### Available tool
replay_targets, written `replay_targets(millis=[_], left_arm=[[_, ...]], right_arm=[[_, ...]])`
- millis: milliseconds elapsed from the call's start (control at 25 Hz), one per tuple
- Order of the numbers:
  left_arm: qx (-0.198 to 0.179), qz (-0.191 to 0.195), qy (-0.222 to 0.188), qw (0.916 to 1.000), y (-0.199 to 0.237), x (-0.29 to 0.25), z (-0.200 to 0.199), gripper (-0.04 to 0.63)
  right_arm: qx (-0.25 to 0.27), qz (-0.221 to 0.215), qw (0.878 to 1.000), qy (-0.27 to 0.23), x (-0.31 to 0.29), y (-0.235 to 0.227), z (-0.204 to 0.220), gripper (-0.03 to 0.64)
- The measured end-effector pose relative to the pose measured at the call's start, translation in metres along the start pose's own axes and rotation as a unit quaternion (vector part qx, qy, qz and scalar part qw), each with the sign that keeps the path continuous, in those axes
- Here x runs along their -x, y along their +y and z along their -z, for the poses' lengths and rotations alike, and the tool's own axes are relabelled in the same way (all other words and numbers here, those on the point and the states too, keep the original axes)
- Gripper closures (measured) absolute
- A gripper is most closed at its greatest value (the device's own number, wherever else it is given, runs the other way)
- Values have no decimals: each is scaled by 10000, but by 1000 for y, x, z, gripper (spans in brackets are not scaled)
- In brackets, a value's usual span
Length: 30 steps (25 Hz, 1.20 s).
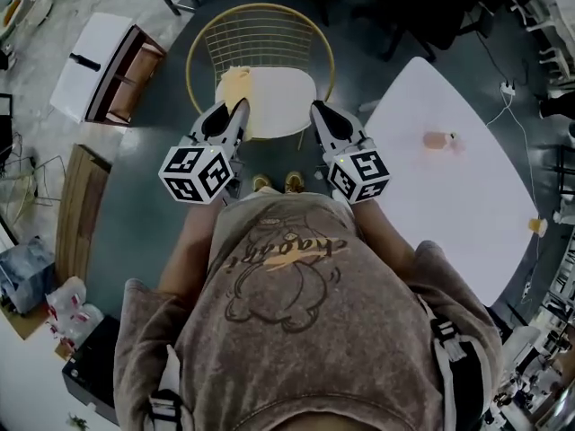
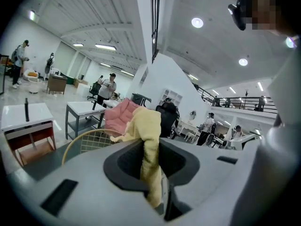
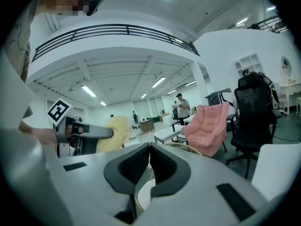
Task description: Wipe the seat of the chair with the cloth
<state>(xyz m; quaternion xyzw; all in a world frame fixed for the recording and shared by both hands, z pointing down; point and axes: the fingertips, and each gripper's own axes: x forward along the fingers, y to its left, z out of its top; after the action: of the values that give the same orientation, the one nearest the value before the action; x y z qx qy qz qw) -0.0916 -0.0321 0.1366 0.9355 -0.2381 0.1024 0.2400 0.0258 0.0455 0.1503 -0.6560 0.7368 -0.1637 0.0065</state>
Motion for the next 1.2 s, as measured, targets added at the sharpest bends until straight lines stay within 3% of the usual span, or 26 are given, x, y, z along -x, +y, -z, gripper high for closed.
replay_targets(millis=[360, 720, 1200], left_arm=[[30, 62, -300, 9995, -10, 39, 6, 520], [-814, 43, -1092, 9907, 3, 61, -3, 520], [-874, -177, -1135, 9895, 13, 59, 10, 520]], right_arm=[[174, 37, 9997, -143, 24, 16, -10, 589], [340, 82, 9989, -316, 22, 28, -6, 589], [332, 164, 9984, -420, 19, 26, 2, 589]])
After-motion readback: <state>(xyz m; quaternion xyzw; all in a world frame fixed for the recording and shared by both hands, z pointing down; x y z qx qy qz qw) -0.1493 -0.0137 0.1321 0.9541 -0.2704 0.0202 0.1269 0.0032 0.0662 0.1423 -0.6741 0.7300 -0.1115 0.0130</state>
